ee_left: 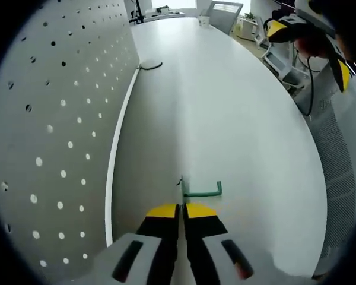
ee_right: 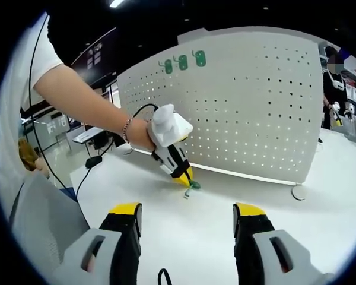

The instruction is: Insert the hook assembly into the mounting plate slot until the hook locks in place.

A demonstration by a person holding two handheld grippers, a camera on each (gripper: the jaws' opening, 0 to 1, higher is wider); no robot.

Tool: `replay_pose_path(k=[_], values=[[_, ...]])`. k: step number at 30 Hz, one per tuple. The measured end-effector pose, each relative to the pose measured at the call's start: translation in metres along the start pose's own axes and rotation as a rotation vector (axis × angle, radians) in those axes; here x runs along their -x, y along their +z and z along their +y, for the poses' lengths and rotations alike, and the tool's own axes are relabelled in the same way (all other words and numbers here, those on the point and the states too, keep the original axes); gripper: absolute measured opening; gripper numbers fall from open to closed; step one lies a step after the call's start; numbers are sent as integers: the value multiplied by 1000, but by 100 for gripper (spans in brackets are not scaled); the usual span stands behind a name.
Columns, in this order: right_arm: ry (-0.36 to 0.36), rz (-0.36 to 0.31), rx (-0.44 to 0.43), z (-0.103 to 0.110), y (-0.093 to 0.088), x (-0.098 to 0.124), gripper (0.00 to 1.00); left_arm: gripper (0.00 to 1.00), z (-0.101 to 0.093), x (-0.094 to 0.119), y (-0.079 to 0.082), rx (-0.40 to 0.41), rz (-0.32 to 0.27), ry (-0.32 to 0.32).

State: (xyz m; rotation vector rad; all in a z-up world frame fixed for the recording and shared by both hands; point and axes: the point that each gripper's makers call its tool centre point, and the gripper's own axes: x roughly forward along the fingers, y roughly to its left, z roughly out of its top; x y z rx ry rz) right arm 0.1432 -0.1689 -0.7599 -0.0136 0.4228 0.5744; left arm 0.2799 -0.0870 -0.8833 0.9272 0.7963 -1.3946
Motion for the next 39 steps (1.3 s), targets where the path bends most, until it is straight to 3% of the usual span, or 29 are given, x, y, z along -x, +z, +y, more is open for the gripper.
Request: replay_pose_path(k=[5, 11, 25, 39], values=[[-5, -6, -4, -1, 1, 1, 61, 3, 3, 1, 0, 46, -17, 20], [-14, -19, -9, -3, 4, 2, 61, 3, 7, 11, 10, 64, -110, 47], [-24, -37, -16, -5, 9, 3, 61, 3, 21, 37, 21, 191, -234, 143], [-25, -53, -24, -6, 13, 6, 61, 3, 15, 58, 24, 229, -329, 225]])
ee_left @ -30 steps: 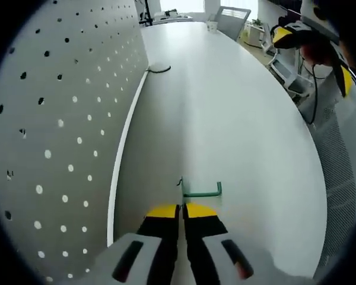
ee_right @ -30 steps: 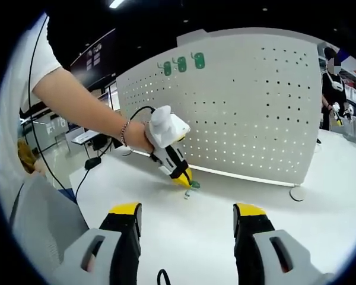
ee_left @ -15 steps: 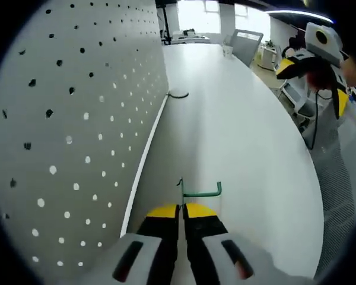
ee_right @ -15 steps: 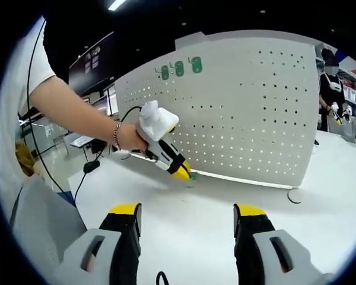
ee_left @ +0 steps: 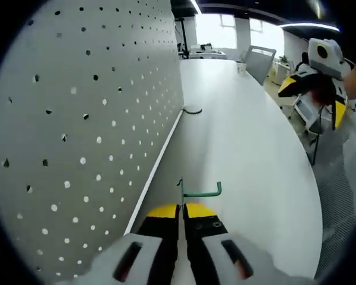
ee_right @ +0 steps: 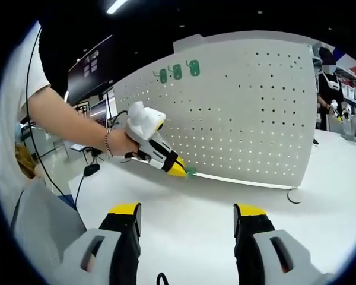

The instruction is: Insert the hook assembly into the mounting plate slot until the hook locks in place.

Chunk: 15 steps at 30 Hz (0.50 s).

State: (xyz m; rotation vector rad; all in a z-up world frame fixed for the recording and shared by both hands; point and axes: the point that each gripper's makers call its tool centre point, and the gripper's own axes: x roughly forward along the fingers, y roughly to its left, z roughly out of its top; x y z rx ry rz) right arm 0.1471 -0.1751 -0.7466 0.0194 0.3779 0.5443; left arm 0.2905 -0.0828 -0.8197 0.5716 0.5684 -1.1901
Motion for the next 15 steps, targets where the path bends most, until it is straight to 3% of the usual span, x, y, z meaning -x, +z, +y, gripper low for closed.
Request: replay_pose_path(k=[15], values=[[-3, -18, -22, -1, 2, 2, 62, 3, -19, 17, 14, 26, -119, 56]])
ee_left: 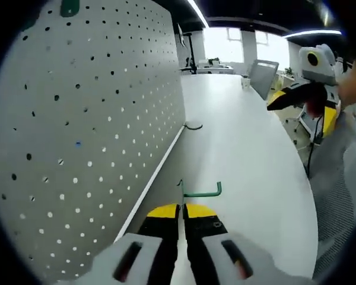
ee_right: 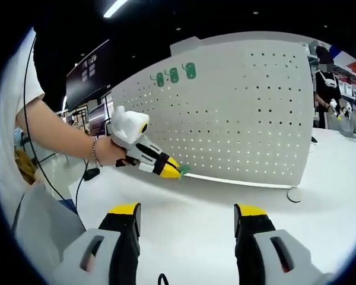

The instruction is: Insert the hook assembly into the mounting plate slot until the hook locks in place.

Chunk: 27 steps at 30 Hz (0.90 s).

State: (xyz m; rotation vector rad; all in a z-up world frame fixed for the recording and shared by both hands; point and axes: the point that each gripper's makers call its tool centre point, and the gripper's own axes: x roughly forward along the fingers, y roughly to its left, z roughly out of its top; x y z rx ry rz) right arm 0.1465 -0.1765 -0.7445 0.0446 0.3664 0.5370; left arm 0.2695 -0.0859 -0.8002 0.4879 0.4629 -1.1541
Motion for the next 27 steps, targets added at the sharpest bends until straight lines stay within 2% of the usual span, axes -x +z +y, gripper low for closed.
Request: replay_pose_path(k=[18, 27], values=[[6, -10, 15, 3, 6, 1, 62, 3, 1, 32, 37, 52, -179, 82], [9, -21, 17, 5, 11, 0, 62, 3, 3, 51, 49, 80, -256, 121]])
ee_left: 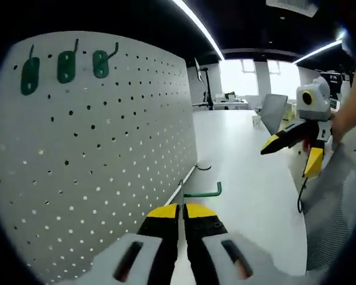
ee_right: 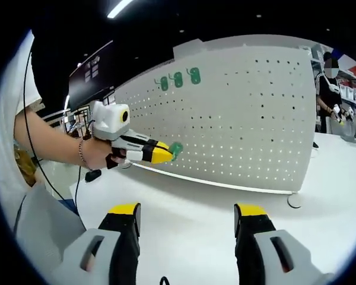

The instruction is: Insert the hook assembly into the mounting plate slot until the hook locks in place.

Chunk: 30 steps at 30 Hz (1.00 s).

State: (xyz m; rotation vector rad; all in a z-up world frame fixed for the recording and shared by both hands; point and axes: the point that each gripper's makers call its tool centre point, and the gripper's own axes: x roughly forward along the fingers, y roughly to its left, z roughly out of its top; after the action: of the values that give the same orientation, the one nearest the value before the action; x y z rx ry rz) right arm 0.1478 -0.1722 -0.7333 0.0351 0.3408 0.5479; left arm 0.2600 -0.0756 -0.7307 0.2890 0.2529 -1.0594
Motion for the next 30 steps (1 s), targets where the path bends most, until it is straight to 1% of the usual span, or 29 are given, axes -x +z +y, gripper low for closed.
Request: replay_pose_path(k=[2, 5, 11, 14, 18, 23, 28, 30], values=[[0, -4, 0, 1, 1, 0, 62, 3, 0, 4, 5, 14, -22, 9], [-1, -11, -4, 0, 3, 0, 62, 3, 1, 9, 7, 16, -30, 21], [-4, -33, -7, 0, 9, 1, 62, 3, 4, 20, 12, 58, -67, 55], [-2, -39, -7, 1, 10, 1, 62, 3, 2, 26, 17, 70, -87, 58], [-2, -56, -19, 2, 14, 2, 62, 3, 1, 33, 24, 93, -121, 66], [2, -68, -18, 3, 18, 3, 62, 3, -4, 43, 35, 94, -152, 72], [2, -88, -20, 5, 22, 5, 62, 3, -4, 54, 47, 107, -198, 92], [5, -92, -22, 6, 23, 6, 62, 3, -5, 58, 51, 122, -220, 87]])
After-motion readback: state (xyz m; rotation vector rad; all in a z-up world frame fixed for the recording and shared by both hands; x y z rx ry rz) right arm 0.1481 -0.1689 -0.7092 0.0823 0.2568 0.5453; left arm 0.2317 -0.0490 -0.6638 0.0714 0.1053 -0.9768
